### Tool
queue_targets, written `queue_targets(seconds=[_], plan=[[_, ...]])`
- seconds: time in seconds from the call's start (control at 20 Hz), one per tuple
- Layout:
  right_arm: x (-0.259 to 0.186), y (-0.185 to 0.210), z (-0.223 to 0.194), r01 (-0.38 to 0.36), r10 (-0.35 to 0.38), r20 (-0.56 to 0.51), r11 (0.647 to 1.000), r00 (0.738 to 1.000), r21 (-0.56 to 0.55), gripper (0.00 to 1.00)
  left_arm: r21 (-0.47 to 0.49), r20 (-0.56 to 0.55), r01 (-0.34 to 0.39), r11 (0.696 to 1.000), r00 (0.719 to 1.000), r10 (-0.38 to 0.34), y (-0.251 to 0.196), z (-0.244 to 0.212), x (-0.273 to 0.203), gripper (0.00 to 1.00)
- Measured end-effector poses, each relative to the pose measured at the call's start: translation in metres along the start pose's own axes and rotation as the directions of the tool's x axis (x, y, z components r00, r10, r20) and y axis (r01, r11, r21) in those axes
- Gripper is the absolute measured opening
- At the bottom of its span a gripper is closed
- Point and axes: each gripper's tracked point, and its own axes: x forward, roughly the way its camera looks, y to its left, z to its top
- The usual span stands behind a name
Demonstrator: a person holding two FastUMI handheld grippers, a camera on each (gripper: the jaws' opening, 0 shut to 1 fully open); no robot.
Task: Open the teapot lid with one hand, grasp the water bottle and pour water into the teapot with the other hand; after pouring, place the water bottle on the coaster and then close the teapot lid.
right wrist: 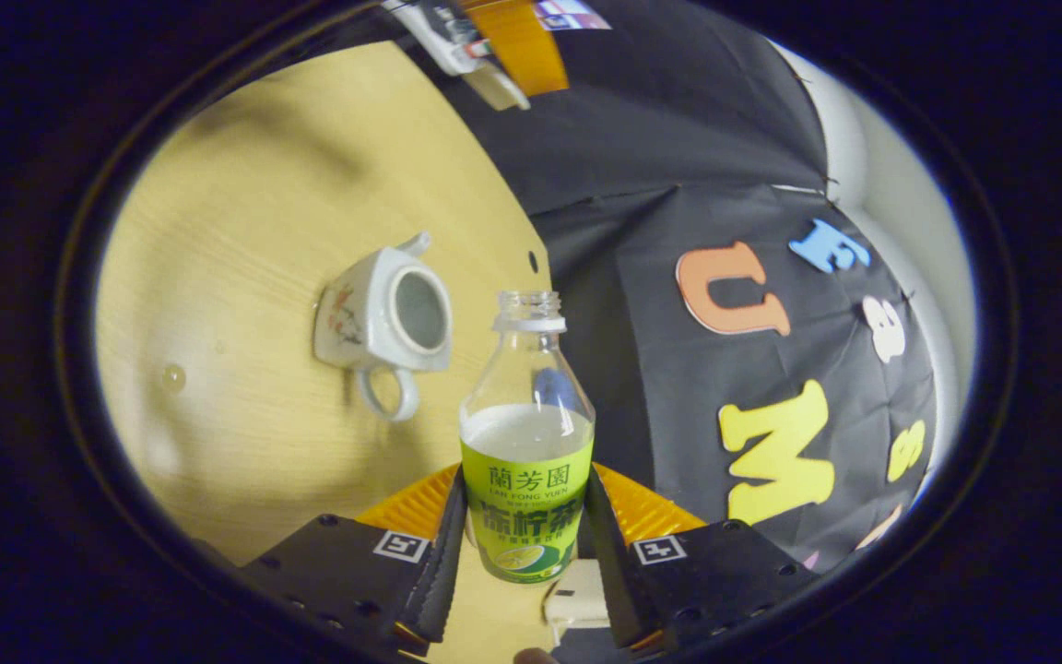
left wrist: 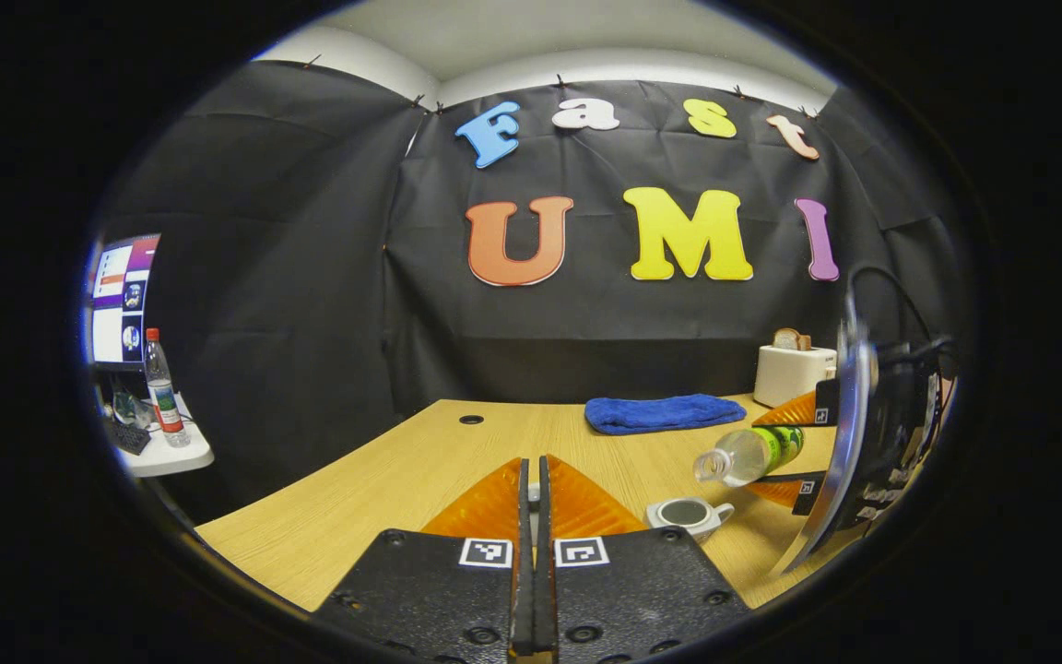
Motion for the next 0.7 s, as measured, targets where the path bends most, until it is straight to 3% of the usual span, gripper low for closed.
queue_targets(seconds=[0.15,0.25,0.4,0.6,0.65,0.7], plan=[[0.001,-0.027,-0.002,0.034,-0.044,0.03,0.965,0.999,0.259,0.66,0.021,-0.008,0.031,0.999,1.0,-0.03,-0.021,0.003,0.004,0.03],[0.003,-0.048,-0.01,0.058,-0.084,0.038,0.894,0.996,0.443,0.66,0.036,-0.007,0.052,0.998,0.999,-0.052,-0.032,0.006,0.007,0.03],[0.014,-0.068,-0.025,0.042,-0.107,0.052,0.72,0.993,0.693,0.65,0.053,-0.002,0.07,0.996,0.998,-0.07,-0.047,0.012,0.008,0.03],[0.039,-0.092,-0.038,-0.018,-0.109,0.07,0.421,0.992,0.907,0.66,0.026,-0.036,0.066,0.997,0.997,-0.065,-0.052,0.006,0.01,0.03],[0.048,-0.097,-0.041,-0.025,-0.105,0.069,0.373,0.992,0.927,0.65,0.028,-0.036,0.064,0.998,0.997,-0.063,-0.052,0.006,0.009,0.03],[0.059,-0.094,-0.046,-0.031,-0.093,0.068,0.349,0.993,0.936,0.65,0.032,-0.036,0.062,0.998,0.998,-0.061,-0.052,0.007,0.008,0.03]])
